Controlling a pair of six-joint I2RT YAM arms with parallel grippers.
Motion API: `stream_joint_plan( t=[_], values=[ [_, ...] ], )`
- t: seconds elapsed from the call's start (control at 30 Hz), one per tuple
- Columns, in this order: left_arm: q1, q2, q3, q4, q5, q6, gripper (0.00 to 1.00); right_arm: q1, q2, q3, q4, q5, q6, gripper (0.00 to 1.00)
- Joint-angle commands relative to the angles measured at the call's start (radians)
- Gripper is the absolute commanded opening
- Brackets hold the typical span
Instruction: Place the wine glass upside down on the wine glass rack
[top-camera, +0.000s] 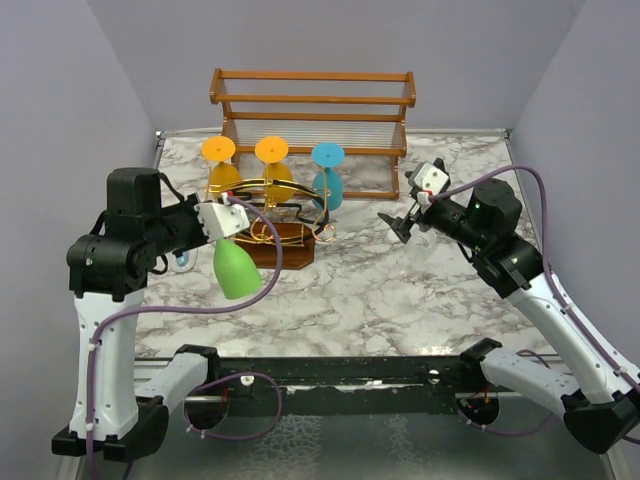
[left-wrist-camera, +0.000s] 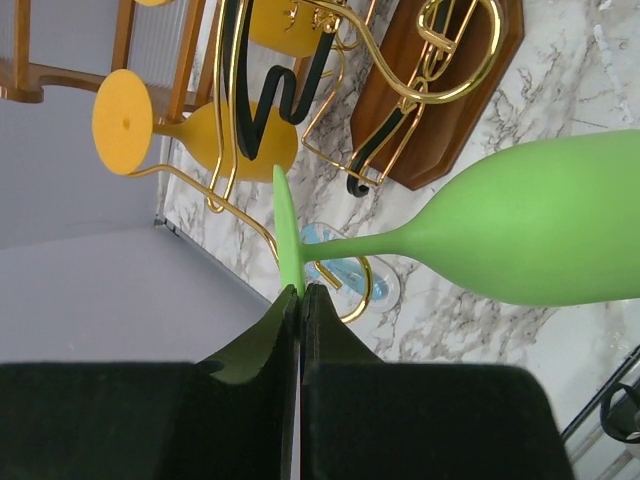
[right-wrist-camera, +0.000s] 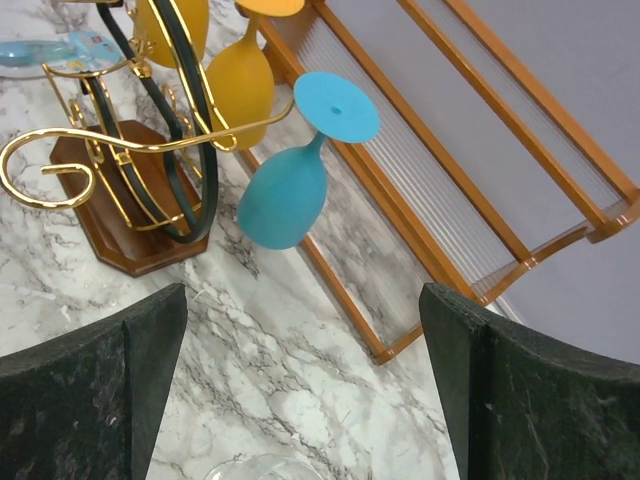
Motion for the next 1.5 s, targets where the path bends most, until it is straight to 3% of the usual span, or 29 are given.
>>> stream_joint_plan(
  t=[0.0,0.23,0.7,1.47],
  values=[
    [0.006,0.024,-0.025,0.098,-0.026,0.034,0.00,-0.006,0.012,-0.026,0.050,-0.080,0.042,1.00],
    [0.005,0.062,-0.033,0.153,-0.015,0.047,0.00,-0.007,0.025,-0.049,0.063,-0.092,0.048,1.00],
    [-0.004,0.078,-0.101,0.214,-0.186,0.050,0.00,-0.020,0.021,-0.063,0.063,-0.108,0.044,1.00],
    [-0.013,0.046,-0.060,0.086,-0.241,0.069,0.00,-0.043,0.014,-0.070,0.059,-0.131,0.039,1.00]
  ],
)
